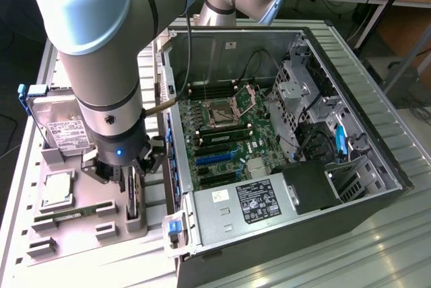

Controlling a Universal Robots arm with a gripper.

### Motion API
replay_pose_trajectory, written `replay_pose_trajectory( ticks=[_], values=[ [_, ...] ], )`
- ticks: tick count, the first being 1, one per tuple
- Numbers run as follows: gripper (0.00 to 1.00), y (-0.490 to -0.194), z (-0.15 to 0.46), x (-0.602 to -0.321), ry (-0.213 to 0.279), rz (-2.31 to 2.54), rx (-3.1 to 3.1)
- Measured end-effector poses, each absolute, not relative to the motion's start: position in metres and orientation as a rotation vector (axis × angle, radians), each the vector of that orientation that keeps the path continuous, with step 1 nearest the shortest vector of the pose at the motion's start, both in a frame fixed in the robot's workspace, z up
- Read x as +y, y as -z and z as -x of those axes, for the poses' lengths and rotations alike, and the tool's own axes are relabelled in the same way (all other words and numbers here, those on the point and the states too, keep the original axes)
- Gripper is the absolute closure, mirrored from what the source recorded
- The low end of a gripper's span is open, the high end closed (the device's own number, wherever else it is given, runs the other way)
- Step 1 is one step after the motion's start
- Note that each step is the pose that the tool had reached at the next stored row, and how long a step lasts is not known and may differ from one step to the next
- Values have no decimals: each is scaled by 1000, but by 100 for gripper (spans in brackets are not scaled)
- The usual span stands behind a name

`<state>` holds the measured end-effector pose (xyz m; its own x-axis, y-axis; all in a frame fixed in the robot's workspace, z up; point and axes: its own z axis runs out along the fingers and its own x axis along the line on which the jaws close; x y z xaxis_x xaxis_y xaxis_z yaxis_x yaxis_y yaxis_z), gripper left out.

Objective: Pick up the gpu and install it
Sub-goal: 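Pick up the gpu and move the gpu toward the slot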

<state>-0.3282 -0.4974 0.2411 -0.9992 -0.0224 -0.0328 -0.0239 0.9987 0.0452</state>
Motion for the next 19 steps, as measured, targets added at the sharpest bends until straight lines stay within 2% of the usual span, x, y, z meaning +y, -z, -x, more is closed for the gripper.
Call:
replay_pose_trajectory(
  ticks=[14,15,17,18,19],
  values=[
    [58,-241,327,-497,-71,36,3108],
    [65,-241,327,-497,-71,36,3108],
    [67,-241,327,-497,-71,36,3108],
    [73,-241,327,-497,-71,36,3108],
    [73,-241,327,-497,-71,36,3108]
  ],
)
